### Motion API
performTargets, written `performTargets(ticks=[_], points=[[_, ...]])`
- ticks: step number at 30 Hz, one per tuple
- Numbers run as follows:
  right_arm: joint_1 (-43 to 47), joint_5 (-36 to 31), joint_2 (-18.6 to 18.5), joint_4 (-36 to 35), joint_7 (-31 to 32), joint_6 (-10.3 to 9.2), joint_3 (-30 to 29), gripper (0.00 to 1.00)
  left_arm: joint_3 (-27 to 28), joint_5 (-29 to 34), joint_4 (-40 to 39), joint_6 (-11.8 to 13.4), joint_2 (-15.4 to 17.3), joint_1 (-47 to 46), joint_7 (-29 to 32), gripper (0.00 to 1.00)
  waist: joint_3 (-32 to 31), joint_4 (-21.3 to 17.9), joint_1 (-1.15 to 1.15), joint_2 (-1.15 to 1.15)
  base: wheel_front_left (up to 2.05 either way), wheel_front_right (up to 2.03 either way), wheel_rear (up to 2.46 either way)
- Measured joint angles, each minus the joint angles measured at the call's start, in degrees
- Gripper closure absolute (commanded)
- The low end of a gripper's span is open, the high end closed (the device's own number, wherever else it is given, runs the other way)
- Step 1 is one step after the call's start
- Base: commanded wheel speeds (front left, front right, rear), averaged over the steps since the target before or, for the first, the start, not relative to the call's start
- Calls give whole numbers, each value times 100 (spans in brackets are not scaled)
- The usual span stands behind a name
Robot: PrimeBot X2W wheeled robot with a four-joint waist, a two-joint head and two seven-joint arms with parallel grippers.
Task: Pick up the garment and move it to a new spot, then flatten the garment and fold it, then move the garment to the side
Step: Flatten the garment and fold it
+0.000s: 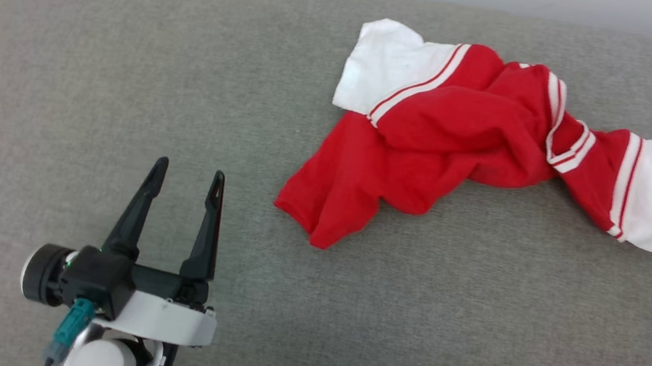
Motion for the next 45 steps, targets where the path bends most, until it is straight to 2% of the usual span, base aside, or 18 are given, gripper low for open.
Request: performTargets(ticks=[6,10,13,16,21,24,29,31,37,41,45], points=[[379,-48,22,-801,-873,0,9,0,36,-2,31,-25,10,114,0,0,-86,-176,0,0,0,0,0],[825,-171,459,-1174,-1605,0,-334,0,-91,0,112,-79,207,37,1,0,-137,-320,0,0,0,0,0],[1264,-304,979,-1468,-2082,-1,-619,0,-348,44,296,-129,560,-377,0,0,-153,-459,0,0,0,0,0],[1694,-378,1574,-1786,-2466,-1,-802,0,-800,-16,547,-149,1031,-983,256,0,-151,-638,0,0,0,0,0],[2089,-444,2449,-2136,-2829,-1,-948,0,-1848,-834,1057,-157,1958,-2369,818,0,-86,-1026,0,0,0,0,0],[2123,-475,2807,-2261,-2904,-1,-864,0,-2471,-1561,1529,-158,2408,-3223,1300,0,-11,-1303,0,0,0,0,0],[1977,-487,3144,-2309,-2934,-1,-676,0,-3399,-2705,2377,-158,2982,-4788,2302,0,188,-1815,0,0,0,0,0],[1857,-459,3261,-2351,-2937,-1,-620,0,-3667,-3300,2754,-158,3061,-5275,2883,0,297,-2018,0,0,0,0,0],[1618,-358,3574,-2370,-2938,-1,-300,0,-4598,-4306,3426,-159,3389,-6493,4493,0,749,-2547,0,0,0,0,0],[1486,-354,3675,-2381,-2938,-1,-40,0,-5001,-4648,3845,-158,3552,-6979,5439,0,1067,-2858,0,0,0,0,0],[1337,-366,3715,-2476,-2938,-1,230,0,-5144,-4945,4146,-160,3632,-7324,6020,0,1376,-3127,0,0,0,0,0]])
